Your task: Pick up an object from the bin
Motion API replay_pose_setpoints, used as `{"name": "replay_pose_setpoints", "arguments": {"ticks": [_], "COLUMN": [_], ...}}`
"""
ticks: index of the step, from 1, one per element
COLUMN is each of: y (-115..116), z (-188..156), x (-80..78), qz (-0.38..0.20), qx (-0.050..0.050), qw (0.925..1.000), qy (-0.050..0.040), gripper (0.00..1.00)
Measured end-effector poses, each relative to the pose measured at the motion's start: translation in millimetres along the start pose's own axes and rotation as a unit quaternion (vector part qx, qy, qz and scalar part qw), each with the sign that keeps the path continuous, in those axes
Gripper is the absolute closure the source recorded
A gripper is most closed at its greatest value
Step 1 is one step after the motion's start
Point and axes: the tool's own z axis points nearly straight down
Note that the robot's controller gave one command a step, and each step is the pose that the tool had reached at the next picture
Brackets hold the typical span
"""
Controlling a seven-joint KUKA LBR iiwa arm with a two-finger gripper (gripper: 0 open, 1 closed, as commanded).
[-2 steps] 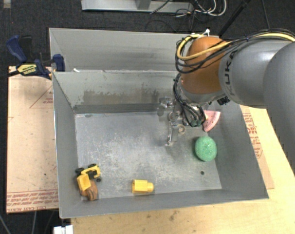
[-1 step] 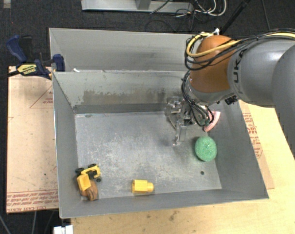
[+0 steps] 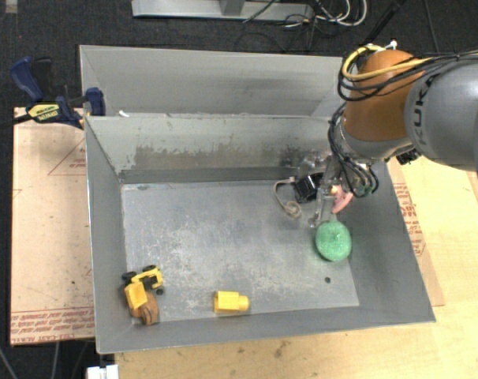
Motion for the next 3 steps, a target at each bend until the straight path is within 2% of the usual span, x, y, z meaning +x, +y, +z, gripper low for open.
{"name": "replay_pose_setpoints", "arguments": {"ticks": [1,2,3], "y": [-36,-5,-5], "z": [36,34,34], "x": [1.1,-9.0,-9.0], "qz": [0.045,0.160,0.160], "qx": [-0.001,-0.001,-0.001], "qw": [0.9990,0.9872,0.9872], "qy": [0.0002,-0.0035,-0.0036], "gripper": [0.00,1.00,1.00]}}
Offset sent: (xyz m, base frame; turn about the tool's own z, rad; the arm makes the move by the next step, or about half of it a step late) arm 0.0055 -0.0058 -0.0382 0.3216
